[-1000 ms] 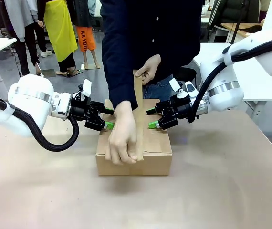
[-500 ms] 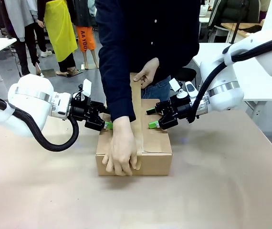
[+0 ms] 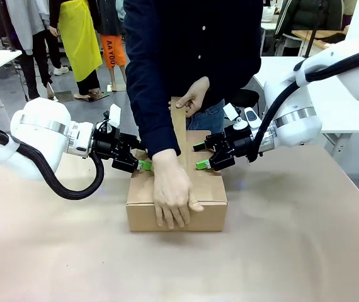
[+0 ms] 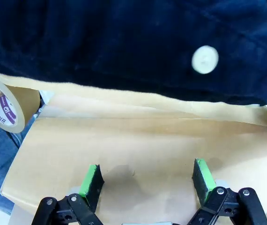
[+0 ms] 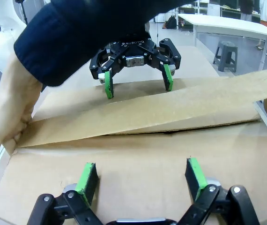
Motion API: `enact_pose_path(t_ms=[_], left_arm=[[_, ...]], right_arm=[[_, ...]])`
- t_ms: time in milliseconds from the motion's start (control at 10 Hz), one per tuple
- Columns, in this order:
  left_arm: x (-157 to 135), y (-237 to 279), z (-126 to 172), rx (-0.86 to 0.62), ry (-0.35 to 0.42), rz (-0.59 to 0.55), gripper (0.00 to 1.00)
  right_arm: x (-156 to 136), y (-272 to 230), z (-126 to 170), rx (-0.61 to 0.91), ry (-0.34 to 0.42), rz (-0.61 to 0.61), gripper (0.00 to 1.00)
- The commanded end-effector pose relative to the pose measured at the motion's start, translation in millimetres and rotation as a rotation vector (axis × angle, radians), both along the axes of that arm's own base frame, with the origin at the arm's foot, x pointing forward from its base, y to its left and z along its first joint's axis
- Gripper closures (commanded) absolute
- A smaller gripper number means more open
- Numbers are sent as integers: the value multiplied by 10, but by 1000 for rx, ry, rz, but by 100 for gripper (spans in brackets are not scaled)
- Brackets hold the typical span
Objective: Pack the gift set into the box.
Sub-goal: Press and hold the closed box until the human finishes sealing it.
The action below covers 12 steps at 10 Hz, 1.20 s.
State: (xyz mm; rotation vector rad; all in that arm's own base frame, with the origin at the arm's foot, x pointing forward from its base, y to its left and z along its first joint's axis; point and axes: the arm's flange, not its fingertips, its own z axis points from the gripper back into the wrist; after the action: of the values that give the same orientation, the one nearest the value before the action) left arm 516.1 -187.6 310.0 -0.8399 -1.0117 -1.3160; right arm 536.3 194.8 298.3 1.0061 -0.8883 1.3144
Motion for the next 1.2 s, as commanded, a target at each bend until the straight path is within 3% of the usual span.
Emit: enact_pose_path(t_ms=[0, 1100], left_arm=[[-9, -6, -22, 2, -7, 5, 0], [-9, -6, -22, 2, -7, 5, 0]], right_arm=[[0, 0, -31, -7, 2, -5, 0], [0, 0, -31, -7, 2, -5, 0]])
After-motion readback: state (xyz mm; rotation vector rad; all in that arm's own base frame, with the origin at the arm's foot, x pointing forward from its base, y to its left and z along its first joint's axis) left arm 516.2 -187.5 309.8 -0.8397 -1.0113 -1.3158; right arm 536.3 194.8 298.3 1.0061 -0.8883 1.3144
